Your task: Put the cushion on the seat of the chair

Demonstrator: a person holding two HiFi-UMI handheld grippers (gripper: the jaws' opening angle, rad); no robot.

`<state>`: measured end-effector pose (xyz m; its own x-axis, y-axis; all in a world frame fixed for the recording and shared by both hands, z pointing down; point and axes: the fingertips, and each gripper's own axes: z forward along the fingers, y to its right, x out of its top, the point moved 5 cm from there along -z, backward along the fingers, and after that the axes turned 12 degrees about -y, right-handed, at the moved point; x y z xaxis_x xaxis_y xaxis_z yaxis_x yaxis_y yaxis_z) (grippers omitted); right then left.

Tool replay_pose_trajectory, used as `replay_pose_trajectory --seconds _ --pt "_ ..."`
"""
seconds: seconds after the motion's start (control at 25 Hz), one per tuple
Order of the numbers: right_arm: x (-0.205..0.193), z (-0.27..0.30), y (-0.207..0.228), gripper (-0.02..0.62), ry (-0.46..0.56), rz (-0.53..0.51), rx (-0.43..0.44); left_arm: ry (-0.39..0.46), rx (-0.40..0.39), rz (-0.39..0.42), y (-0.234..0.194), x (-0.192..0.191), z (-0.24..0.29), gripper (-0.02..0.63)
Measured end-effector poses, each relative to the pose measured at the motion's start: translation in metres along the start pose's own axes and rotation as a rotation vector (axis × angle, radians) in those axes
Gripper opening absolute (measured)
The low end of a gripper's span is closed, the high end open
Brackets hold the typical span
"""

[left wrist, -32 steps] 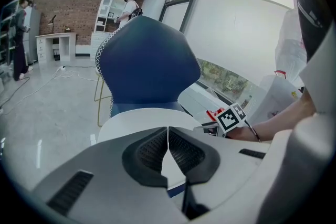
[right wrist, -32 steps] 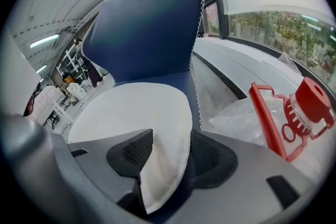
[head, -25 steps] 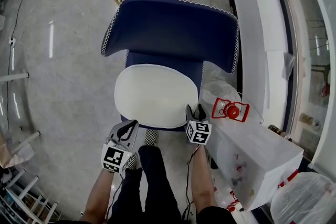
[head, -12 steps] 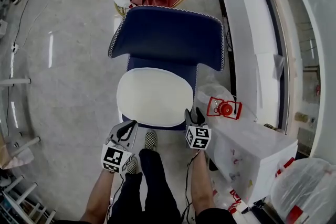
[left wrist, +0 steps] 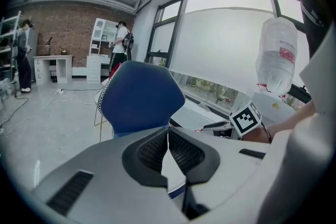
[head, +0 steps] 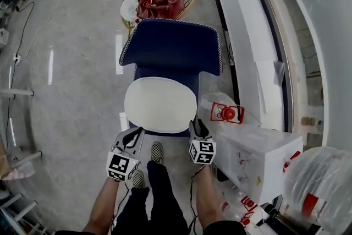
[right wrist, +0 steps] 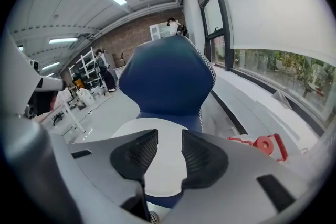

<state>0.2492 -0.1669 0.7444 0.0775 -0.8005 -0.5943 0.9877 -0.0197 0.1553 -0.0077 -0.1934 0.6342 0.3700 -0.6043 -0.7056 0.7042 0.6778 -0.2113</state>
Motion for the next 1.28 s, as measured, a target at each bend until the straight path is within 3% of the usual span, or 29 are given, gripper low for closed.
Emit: replay_pose_trajectory --seconds 0.32,1.28 --pt "0.022 -0.072 -0.037 0.107 0.108 -0.027 0.011 0.043 0.001 0.073 0.025 0.017 -0.056 0.023" --pt "0.045 -0.316 -0.167 0.038 0.384 -0.170 0.043 0.261 0.028 0.206 0.115 0.061 -0.254 0.023"
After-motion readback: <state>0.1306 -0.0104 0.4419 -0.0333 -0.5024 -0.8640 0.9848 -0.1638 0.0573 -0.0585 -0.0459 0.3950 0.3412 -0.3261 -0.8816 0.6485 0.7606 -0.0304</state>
